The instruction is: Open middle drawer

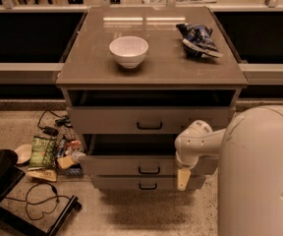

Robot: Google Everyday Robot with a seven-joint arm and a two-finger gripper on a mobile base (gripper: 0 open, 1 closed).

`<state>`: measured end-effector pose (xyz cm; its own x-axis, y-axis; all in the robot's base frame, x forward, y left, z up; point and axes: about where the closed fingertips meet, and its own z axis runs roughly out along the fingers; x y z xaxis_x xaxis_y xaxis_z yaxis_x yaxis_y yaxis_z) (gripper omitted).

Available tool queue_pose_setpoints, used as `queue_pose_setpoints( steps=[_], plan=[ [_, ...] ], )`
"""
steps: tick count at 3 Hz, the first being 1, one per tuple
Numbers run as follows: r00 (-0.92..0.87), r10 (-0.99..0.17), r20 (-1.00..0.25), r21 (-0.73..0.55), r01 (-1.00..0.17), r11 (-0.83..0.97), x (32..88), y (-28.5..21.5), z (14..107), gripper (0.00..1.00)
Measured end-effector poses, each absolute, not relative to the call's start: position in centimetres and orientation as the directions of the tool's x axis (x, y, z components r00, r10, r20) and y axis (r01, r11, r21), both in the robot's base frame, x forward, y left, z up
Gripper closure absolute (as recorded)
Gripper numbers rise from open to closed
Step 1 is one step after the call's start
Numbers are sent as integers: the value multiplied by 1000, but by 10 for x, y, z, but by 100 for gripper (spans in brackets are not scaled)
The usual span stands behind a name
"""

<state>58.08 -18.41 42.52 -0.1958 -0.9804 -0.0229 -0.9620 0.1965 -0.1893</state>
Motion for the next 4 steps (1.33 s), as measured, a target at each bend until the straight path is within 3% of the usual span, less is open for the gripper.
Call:
queue_pose_setpoints(
  steps=[1,3,4],
  plan=[
    [-200,-979,-25,-183,-962,201,578,-185,423,0],
    [-311,-950,-40,-42,-949,312,508,-195,399,42],
    [-311,-950,-40,-42,-949,312,508,-195,400,66]
  ],
)
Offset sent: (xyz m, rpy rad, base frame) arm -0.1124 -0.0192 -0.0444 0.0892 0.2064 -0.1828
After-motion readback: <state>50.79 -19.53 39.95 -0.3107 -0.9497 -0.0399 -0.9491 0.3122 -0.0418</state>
